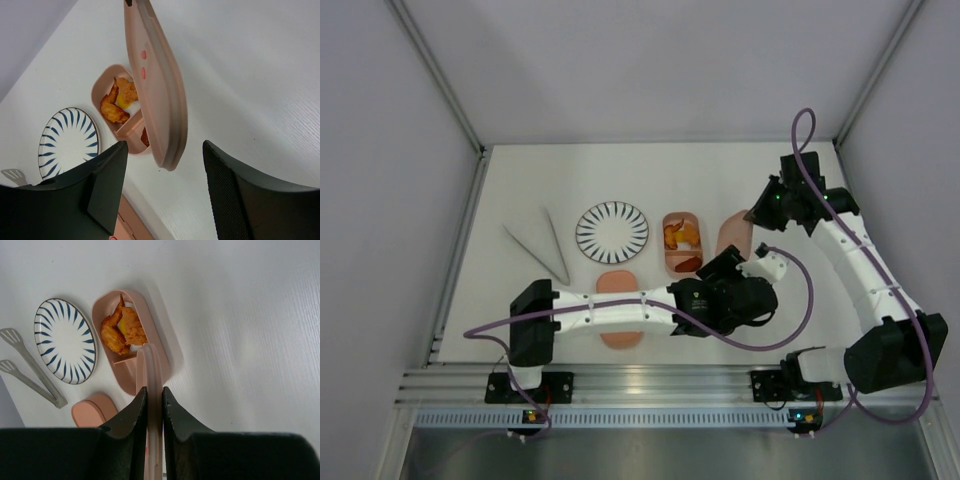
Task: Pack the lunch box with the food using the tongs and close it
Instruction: Pick up the box lid from the center of the board.
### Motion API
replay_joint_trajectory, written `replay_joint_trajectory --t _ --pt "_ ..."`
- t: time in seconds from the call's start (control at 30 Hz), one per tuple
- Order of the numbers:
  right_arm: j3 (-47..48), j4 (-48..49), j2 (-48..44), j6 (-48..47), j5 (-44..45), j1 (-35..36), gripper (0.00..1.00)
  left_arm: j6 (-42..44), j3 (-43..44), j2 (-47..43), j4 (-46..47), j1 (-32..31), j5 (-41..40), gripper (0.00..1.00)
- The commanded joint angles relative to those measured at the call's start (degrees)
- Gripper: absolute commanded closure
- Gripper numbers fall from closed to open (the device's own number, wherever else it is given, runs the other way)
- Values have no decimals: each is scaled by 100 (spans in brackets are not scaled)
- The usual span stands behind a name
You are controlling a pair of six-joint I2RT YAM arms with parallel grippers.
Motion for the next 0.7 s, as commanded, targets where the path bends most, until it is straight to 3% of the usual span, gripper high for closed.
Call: replay_joint_trajectory --t 0.0,0.13,0.23,0.37,0.4,0.5,0.67 --pt "301 -217 -32 14 112 113 100 118 376 355 258 -40 -440 34" --pt "328 -226 -58 5 112 113 100 92 464 444 415 -40 -527 36" --pt "284 -217 -93 14 94 139 100 83 525 496 478 -40 -677 44" --pt "214 -165 -242 22 41 139 100 -40 771 620 346 -40 -800 68" --pt "213 -164 -269 22 50 139 100 -84 798 620 337 -40 -783 85" --pt "248 -199 -365 14 50 139 95 -233 868 620 294 -40 -678 100" --pt "336 -252 -445 -48 85 139 90 -601 1114 637 83 -40 -449 100"
